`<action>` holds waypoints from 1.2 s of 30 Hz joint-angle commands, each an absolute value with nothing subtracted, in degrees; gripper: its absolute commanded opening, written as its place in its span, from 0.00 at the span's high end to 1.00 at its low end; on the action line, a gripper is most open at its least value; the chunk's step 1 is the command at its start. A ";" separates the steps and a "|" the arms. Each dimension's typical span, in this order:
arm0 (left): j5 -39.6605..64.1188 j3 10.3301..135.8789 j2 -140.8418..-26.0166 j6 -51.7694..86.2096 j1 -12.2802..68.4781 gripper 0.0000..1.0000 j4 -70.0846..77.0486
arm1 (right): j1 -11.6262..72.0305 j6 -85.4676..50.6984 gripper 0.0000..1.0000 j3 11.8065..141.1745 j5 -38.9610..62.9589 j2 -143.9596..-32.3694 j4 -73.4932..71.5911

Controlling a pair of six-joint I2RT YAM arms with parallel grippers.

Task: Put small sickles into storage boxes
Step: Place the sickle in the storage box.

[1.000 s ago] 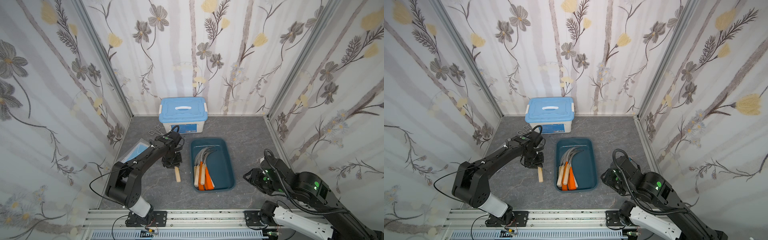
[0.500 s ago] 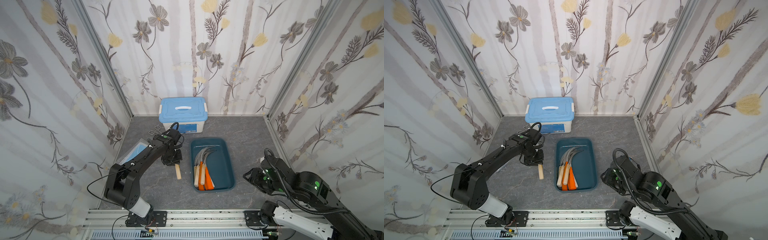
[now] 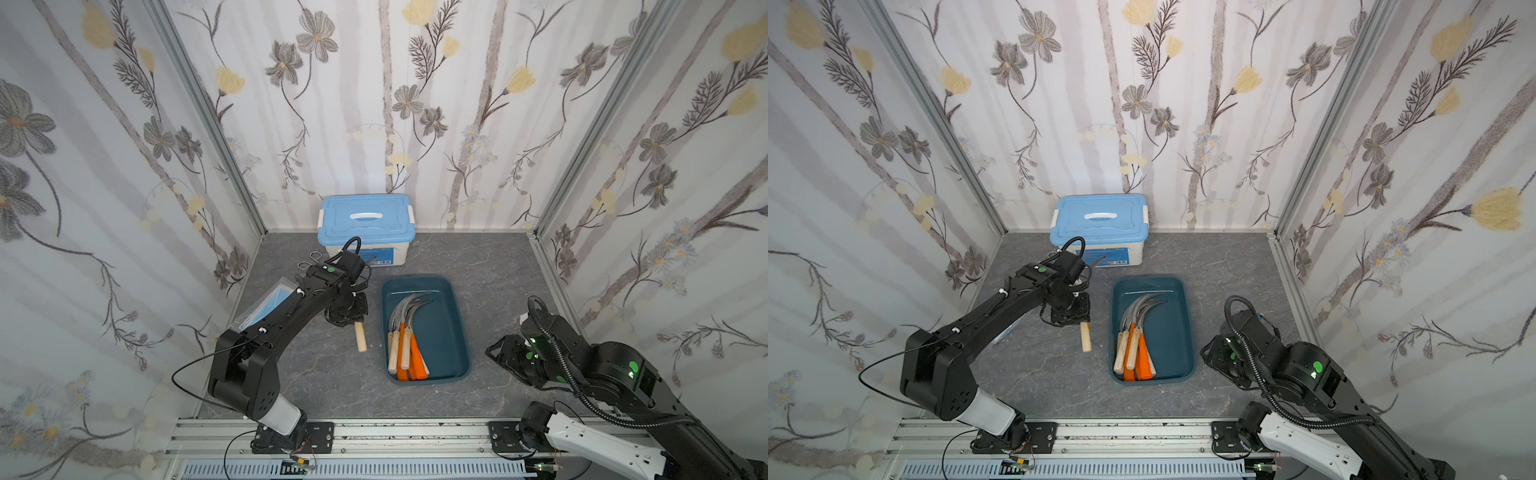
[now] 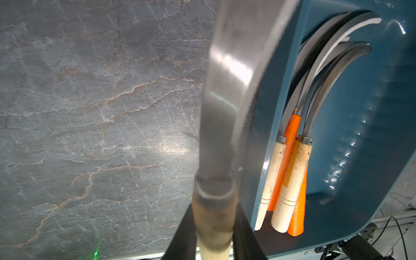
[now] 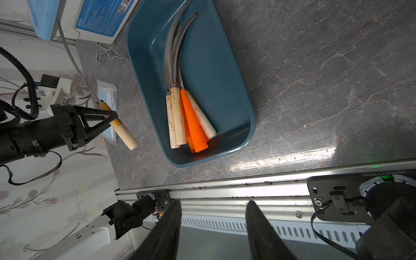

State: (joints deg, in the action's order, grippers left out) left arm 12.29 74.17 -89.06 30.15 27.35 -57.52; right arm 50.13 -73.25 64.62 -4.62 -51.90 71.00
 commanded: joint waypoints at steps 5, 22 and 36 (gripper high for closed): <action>11.78 77.85 -90.20 29.32 29.97 1.00 -57.58 | 50.10 -73.39 0.51 64.78 -5.80 -51.74 69.94; 11.20 85.72 -95.34 27.82 37.69 1.00 -57.07 | 50.10 -73.90 0.51 64.51 -5.89 -50.97 70.19; 11.69 91.54 -100.82 27.06 42.55 1.00 -56.56 | 50.10 -73.98 0.51 64.42 -5.60 -50.81 70.77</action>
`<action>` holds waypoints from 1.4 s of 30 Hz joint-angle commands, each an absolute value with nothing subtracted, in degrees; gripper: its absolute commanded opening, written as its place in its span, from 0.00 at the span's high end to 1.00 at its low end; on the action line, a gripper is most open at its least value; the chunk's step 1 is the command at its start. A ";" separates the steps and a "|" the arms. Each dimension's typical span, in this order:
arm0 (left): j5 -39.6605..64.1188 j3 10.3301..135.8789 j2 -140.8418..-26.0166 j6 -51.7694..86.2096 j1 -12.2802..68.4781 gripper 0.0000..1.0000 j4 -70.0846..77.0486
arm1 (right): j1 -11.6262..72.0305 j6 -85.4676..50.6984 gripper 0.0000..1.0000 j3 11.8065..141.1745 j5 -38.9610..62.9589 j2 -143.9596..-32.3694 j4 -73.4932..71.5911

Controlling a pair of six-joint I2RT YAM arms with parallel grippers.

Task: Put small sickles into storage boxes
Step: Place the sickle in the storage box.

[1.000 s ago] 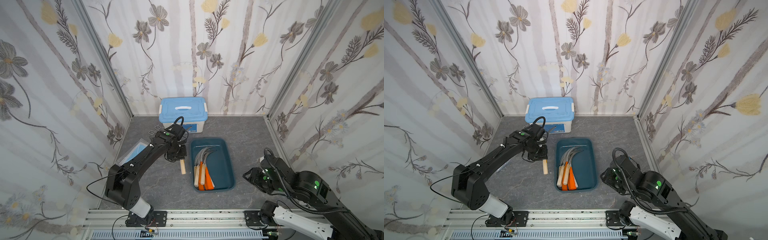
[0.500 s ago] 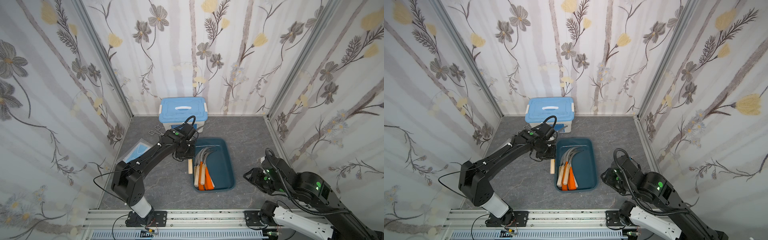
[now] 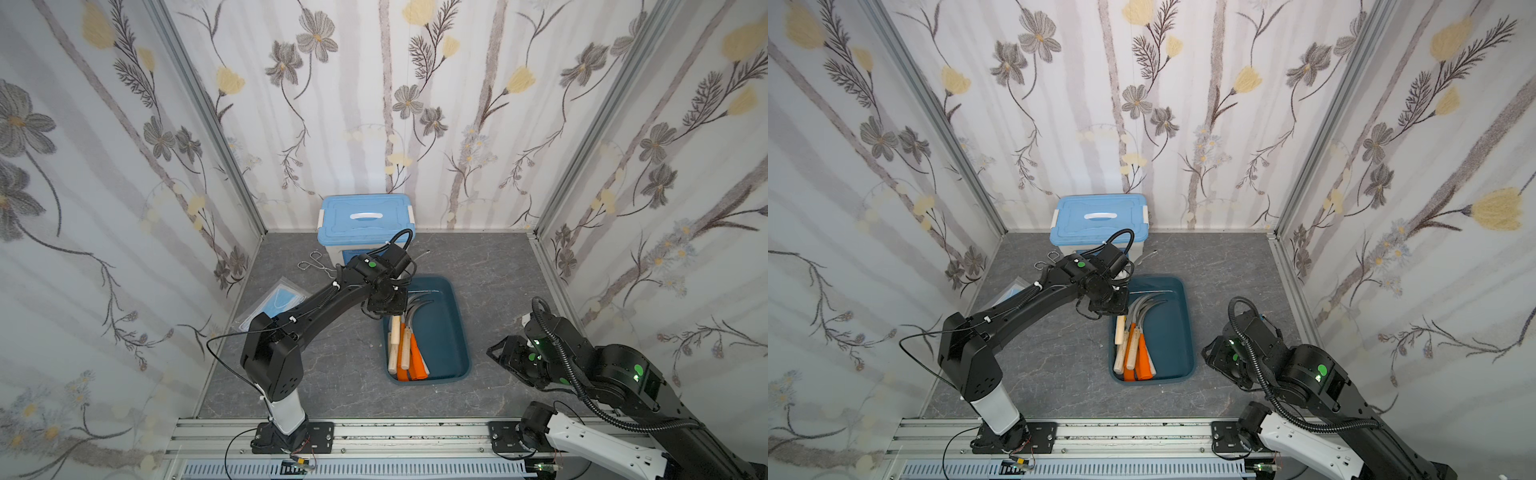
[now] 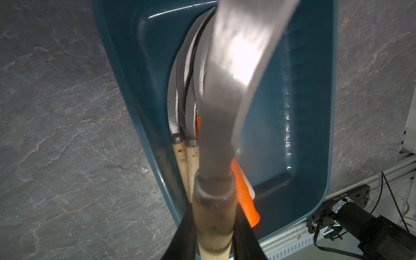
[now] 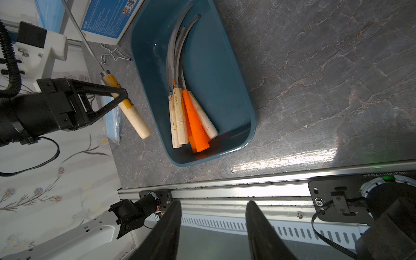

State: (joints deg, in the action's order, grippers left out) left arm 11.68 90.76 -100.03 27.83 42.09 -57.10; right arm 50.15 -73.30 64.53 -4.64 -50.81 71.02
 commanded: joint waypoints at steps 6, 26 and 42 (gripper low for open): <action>12.21 91.74 -102.83 27.33 43.72 1.00 -56.73 | 50.12 -74.26 0.51 64.25 -5.61 -50.20 71.45; 15.28 94.63 -108.19 27.86 47.18 1.00 -55.72 | 50.13 -75.10 0.51 63.02 -5.71 -47.91 72.36; 16.90 94.55 -111.77 28.76 48.29 1.00 -55.37 | 50.09 -75.74 0.51 62.58 -5.91 -46.54 73.30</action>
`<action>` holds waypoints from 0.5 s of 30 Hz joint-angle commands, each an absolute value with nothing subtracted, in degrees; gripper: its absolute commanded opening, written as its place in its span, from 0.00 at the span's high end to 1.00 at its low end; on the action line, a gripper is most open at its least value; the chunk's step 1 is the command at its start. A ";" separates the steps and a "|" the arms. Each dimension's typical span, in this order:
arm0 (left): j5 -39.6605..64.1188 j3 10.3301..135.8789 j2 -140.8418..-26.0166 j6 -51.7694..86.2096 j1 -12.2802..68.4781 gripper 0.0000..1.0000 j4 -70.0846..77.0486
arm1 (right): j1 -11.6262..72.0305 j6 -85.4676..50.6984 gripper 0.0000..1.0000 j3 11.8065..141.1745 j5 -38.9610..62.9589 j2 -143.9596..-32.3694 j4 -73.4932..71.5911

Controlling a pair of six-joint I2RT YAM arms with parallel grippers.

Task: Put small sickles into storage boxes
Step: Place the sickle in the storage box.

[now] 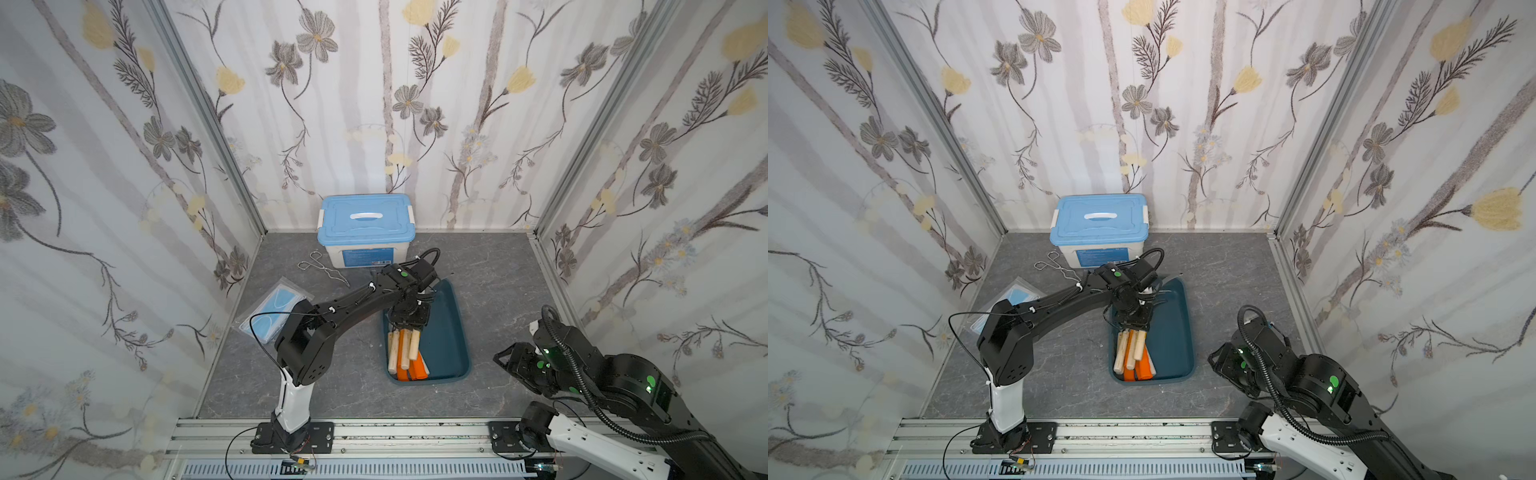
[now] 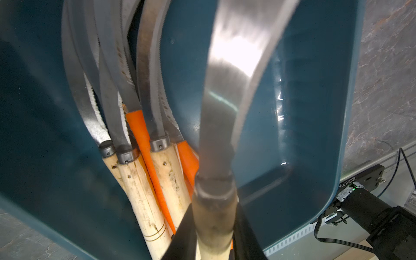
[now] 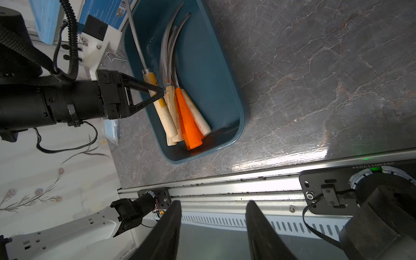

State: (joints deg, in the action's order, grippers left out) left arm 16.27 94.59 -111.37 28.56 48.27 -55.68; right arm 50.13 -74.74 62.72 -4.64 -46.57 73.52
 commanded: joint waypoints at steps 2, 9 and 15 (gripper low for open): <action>17.07 94.33 -111.95 28.85 48.31 1.00 -55.37 | 50.16 -75.82 0.51 62.40 -5.89 -46.40 73.30; 18.71 92.65 -112.81 29.78 48.33 1.00 -55.18 | 50.12 -76.10 0.51 61.72 -5.68 -45.79 73.30; 19.45 90.15 -113.20 30.54 48.27 1.00 -55.28 | 50.08 -76.29 0.51 61.13 -5.80 -45.09 73.30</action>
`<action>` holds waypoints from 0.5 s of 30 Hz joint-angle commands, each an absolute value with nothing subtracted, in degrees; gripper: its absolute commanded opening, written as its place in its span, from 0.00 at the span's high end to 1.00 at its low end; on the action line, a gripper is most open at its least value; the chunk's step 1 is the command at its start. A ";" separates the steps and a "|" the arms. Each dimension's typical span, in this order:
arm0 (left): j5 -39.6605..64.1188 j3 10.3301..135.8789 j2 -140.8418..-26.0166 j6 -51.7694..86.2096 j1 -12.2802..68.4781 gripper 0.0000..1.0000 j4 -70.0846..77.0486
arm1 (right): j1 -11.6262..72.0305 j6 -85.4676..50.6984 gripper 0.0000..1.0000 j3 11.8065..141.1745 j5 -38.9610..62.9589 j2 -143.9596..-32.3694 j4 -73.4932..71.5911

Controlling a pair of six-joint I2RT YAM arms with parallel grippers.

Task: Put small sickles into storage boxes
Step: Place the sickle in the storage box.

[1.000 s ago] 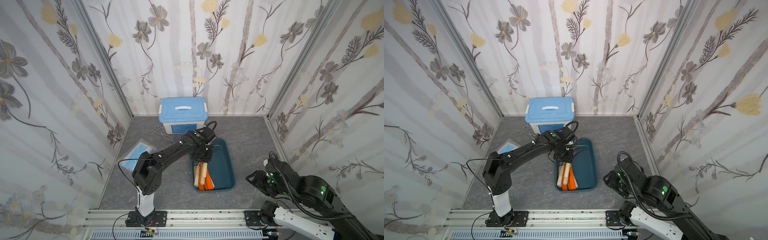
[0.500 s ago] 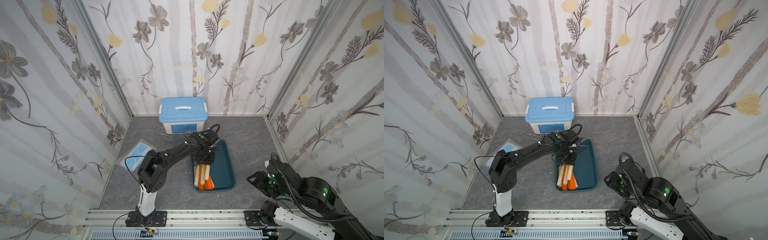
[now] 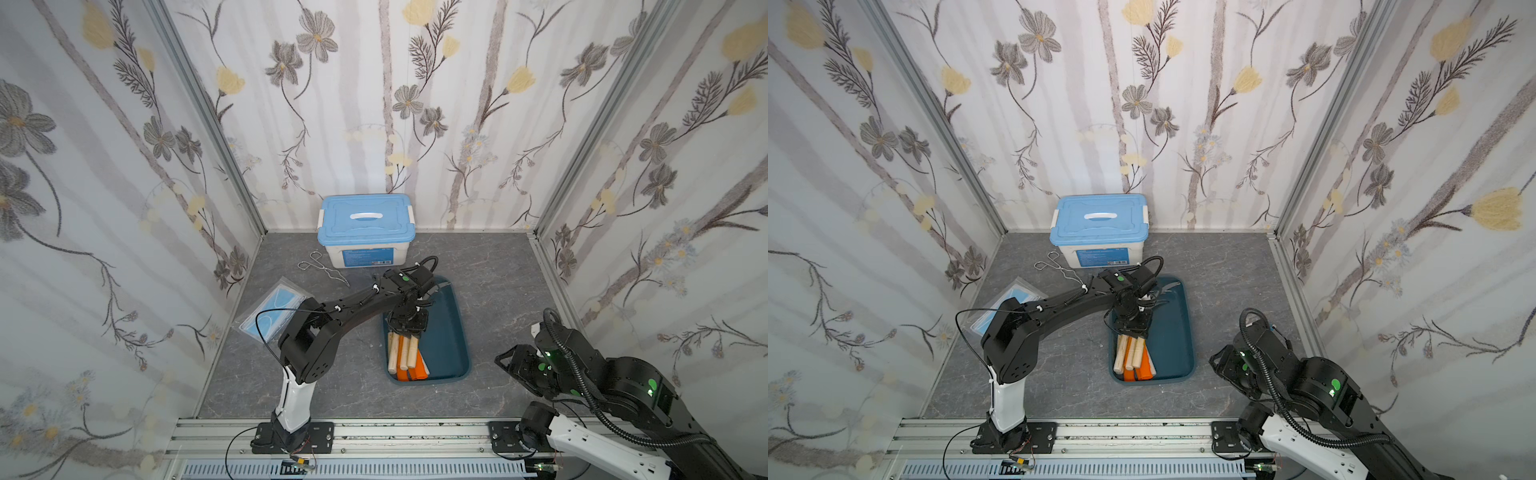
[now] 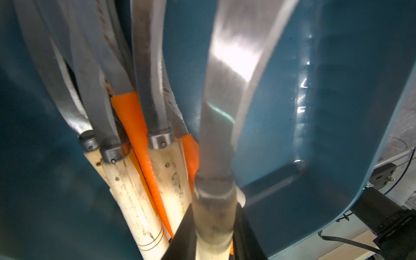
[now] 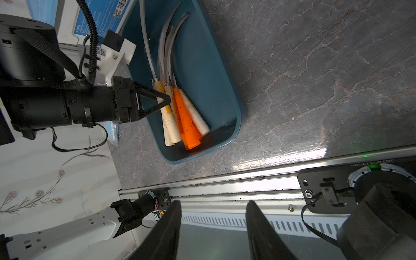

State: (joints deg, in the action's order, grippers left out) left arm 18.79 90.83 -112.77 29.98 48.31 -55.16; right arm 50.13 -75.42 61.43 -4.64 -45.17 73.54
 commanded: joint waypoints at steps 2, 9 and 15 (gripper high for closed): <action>19.87 89.76 -113.45 30.68 48.26 1.00 -55.20 | 50.10 -76.33 0.51 60.94 -5.80 -44.92 73.29; 20.55 89.82 -114.28 31.03 48.30 1.00 -55.16 | 50.10 -76.77 0.51 60.56 -5.89 -44.15 73.53; 20.75 89.26 -114.40 31.15 48.28 1.00 -55.24 | 50.10 -76.81 0.51 60.29 -5.89 -44.03 73.49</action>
